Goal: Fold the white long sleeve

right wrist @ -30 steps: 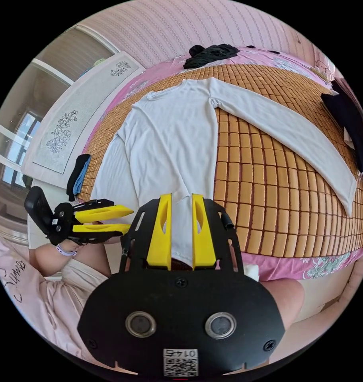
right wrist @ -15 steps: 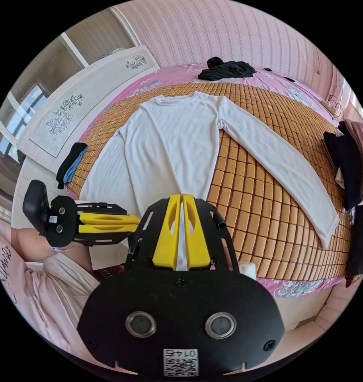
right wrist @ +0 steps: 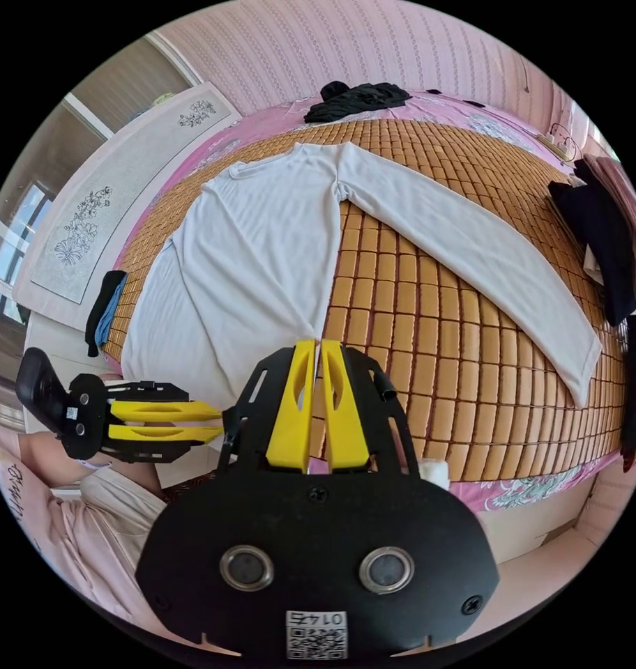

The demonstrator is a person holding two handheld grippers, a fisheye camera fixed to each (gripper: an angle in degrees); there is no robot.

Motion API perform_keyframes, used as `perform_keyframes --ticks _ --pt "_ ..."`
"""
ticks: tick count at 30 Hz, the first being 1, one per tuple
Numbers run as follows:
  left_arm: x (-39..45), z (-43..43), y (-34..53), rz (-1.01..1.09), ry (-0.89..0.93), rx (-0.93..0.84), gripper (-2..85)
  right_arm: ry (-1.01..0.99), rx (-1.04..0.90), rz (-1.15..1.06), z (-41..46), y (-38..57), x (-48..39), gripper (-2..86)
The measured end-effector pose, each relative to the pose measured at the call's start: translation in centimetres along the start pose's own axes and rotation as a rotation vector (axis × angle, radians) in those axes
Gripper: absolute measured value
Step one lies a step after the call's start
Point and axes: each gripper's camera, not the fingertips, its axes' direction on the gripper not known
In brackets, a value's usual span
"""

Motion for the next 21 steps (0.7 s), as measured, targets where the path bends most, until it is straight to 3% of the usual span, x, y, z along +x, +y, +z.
perform_keyframes --ticks 5,10,15,21 --pt "-1.4 -1.7 0.0 0.004 -0.084 0.058 3.8 0.124 0.14 0.192 -4.1 0.9 5.7 7.2" --pt "-4.1 0.2 0.2 -0.033 -0.104 -0.039 3.3 0.476 0.283 0.471 -8.2 1.8 14.5 13.7" --pt "-5.8 -0.1 0.8 -0.073 -0.047 -0.03 -0.1 0.413 0.189 0.706 -7.8 2.6 21.2 13.0" --pt "-7.9 -1.5 0.8 -0.094 -0.009 -0.048 -0.8 0.395 0.305 0.757 -10.1 5.7 20.8 3.8"
